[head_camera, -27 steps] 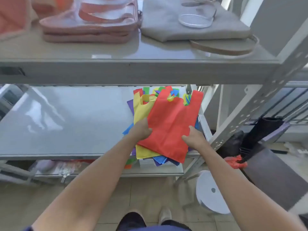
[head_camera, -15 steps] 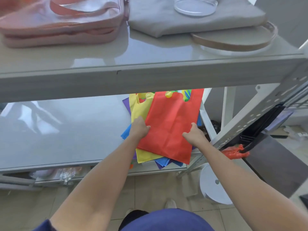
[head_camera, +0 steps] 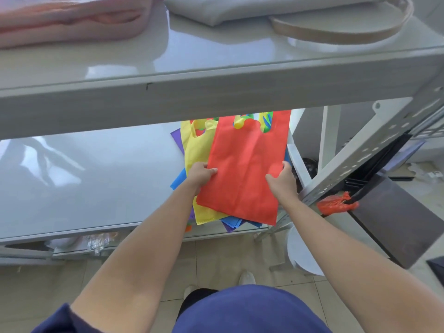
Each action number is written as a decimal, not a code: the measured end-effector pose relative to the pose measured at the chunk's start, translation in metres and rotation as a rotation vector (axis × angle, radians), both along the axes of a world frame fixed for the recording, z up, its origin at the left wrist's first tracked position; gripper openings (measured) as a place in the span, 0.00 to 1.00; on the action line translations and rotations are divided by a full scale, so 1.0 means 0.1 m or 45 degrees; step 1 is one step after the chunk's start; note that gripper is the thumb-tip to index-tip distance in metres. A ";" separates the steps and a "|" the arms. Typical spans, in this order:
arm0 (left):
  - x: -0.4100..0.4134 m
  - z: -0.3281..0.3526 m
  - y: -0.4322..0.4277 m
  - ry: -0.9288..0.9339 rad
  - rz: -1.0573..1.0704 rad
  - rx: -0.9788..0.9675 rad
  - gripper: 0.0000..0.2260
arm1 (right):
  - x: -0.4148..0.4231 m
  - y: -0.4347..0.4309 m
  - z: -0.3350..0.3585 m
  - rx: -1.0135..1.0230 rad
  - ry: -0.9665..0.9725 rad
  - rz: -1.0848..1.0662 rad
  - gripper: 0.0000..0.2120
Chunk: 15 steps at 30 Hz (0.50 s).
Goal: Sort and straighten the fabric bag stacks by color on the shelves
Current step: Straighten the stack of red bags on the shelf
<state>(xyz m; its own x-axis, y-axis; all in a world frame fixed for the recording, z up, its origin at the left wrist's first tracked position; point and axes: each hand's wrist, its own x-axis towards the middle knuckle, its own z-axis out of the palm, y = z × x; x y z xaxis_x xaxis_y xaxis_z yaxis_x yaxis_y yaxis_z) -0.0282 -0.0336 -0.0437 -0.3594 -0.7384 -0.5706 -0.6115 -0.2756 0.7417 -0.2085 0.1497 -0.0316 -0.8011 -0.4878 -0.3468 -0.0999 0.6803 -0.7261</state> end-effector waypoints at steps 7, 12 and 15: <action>0.41 0.01 0.28 0.241 0.148 0.355 0.11 | 0.02 0.13 -0.21 -0.147 -0.192 -0.021 0.13; 0.81 0.05 0.48 0.447 0.032 0.626 0.09 | -0.01 0.27 -0.36 -0.084 -0.330 0.211 0.16; 0.89 0.01 0.54 0.563 0.128 0.695 0.11 | -0.01 0.36 -0.39 -0.092 -0.445 0.262 0.19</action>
